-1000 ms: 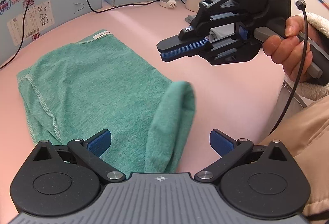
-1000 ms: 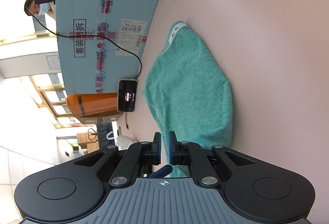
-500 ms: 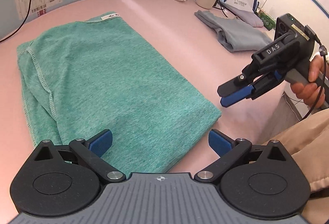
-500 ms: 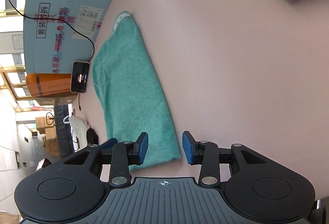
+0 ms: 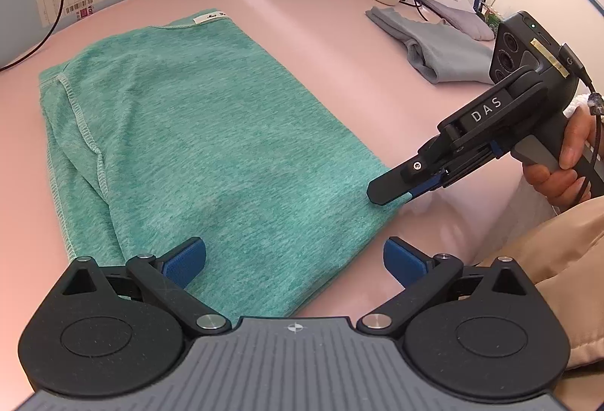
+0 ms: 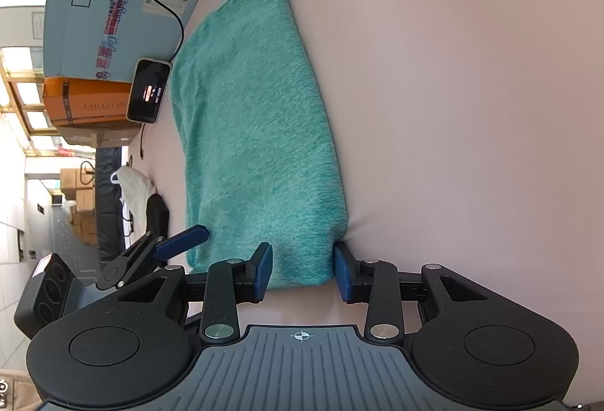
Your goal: Fold clothes
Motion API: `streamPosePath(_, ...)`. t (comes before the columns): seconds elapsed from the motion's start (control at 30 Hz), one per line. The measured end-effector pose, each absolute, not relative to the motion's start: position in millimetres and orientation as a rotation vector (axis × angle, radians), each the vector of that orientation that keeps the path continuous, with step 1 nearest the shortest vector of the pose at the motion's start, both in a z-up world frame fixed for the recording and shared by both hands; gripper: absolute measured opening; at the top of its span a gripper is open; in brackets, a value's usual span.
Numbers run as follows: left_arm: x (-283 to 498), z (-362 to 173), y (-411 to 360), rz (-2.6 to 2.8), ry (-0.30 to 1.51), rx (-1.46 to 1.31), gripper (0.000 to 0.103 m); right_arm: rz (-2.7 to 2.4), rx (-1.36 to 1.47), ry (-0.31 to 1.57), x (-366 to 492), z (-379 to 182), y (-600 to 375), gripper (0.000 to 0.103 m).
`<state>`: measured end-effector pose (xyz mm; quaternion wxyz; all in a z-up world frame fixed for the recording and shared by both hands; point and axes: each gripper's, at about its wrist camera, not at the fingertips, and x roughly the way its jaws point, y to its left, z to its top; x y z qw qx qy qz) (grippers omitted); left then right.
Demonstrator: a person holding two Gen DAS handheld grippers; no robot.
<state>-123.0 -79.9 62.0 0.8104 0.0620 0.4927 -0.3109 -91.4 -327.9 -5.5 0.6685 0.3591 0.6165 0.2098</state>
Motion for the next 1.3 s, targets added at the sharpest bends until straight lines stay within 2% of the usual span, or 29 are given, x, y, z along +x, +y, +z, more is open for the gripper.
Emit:
streamPosePath(0.03,-123.5,62.3,-80.1,-0.664,1.051,0.135,0.101,0.47,0.805,1.388,-92.1,-5.1,-327.8,0.027)
streamPosePath(0.1,-124.4,62.8,-80.8,-0.667,1.05,0.139,0.101,0.46,0.796,1.389,-93.3,-5.1,-328.7,0.023)
streamPosePath(0.4,-127.5,64.8,-85.6,-0.673,1.042,0.17,0.101,0.501,0.75,1.37,-89.4,6.2,-323.9,0.014)
streamPosePath(0.63,-127.3,64.1,-91.8,-0.649,1.013,0.213,0.103,0.575,0.779,1.226,-74.9,36.7,-307.7,0.011)
streamPosePath(0.87,-124.8,58.2,-98.4,-0.567,0.961,0.303,0.1,0.659,0.802,1.163,-61.0,56.7,-287.9,0.011)
streamPosePath(0.9,-126.0,58.3,-97.8,-0.557,0.95,0.315,0.097,0.659,0.819,1.153,-59.9,58.2,-288.6,0.011)
streamPosePath(0.97,-127.0,57.9,-95.4,-0.523,0.943,0.338,0.075,0.659,0.849,1.132,-57.6,61.5,-290.1,0.011)
streamPosePath(1.03,-126.3,59.1,-90.2,-0.476,0.943,0.35,0.018,0.654,0.854,1.111,-56.2,65.1,-291.9,0.011)
streamPosePath(1.07,-125.7,61.0,-87.0,-0.459,0.942,0.348,0.01,0.649,0.858,1.11,-54.8,65.1,-292.6,0.011)
streamPosePath(1.3,-110.8,84.1,-69.0,-0.514,0.982,0.275,0.008,0.585,0.951,1.11,-49.0,54.8,-301.4,0.011)
